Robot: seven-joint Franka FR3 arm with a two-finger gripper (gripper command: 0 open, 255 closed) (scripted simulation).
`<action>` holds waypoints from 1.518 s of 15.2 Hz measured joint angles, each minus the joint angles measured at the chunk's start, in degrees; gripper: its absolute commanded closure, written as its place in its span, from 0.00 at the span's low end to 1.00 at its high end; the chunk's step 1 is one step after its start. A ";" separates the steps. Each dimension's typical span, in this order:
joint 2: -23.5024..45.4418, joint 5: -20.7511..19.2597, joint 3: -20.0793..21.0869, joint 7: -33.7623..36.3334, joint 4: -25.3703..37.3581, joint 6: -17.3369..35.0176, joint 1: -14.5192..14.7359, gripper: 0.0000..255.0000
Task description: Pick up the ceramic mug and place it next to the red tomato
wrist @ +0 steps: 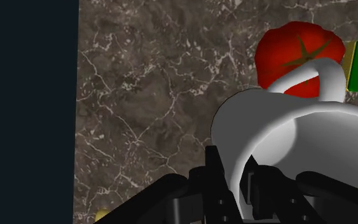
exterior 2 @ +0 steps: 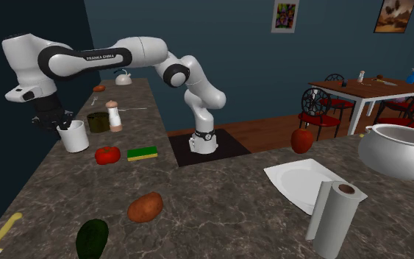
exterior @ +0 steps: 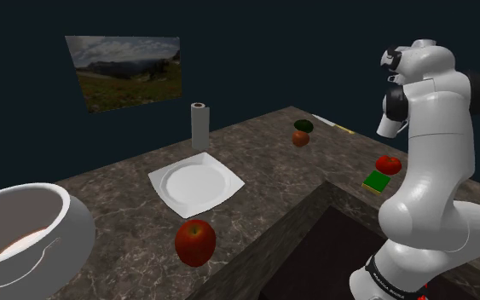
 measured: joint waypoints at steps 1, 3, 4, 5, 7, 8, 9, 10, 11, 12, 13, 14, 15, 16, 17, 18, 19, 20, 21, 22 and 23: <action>-0.46 -0.16 -0.12 -0.12 -1.69 1.11 0.57 1.00; -0.47 -0.13 -0.12 -0.28 -3.56 2.86 1.02 1.00; -0.47 -0.11 -0.11 -0.33 -4.32 3.55 1.20 1.00; -0.43 -0.08 -0.09 -0.40 -5.01 4.23 1.34 1.00; -0.58 -0.09 -0.11 -0.51 -6.95 5.88 1.89 1.00; -0.34 0.03 -0.02 -0.49 -7.40 6.55 1.98 1.00; -0.39 0.04 0.00 -0.50 -8.27 7.30 2.26 1.00; -0.46 0.06 -0.01 -0.69 -9.31 8.21 2.44 1.00; -0.28 0.16 0.05 -0.75 -9.79 8.82 2.48 1.00; -0.25 0.22 0.08 -0.81 -10.58 9.59 2.66 1.00; -0.17 0.29 0.13 -0.88 -11.40 10.42 2.84 1.00; -0.02 0.39 0.19 -0.98 -11.99 11.11 2.90 1.00; -0.04 0.43 0.22 -0.97 -12.87 11.91 3.18 1.00; 0.30 0.59 0.34 -0.99 -13.01 12.38 3.13 1.00; 0.37 0.67 0.39 -1.08 -13.85 13.21 3.29 1.00; 0.72 0.82 0.50 -1.14 -13.92 13.59 3.18 1.00; 0.87 0.93 0.58 -1.21 -14.50 14.29 3.28 1.00; 1.02 1.03 0.64 -1.32 -15.00 14.89 3.30 1.00; 1.24 1.17 0.73 -1.39 -15.46 15.54 3.33 1.00; 1.30 1.21 0.77 -1.39 -15.74 15.84 3.41 1.00; 1.33 1.24 0.79 -1.41 -15.86 15.99 3.43 1.00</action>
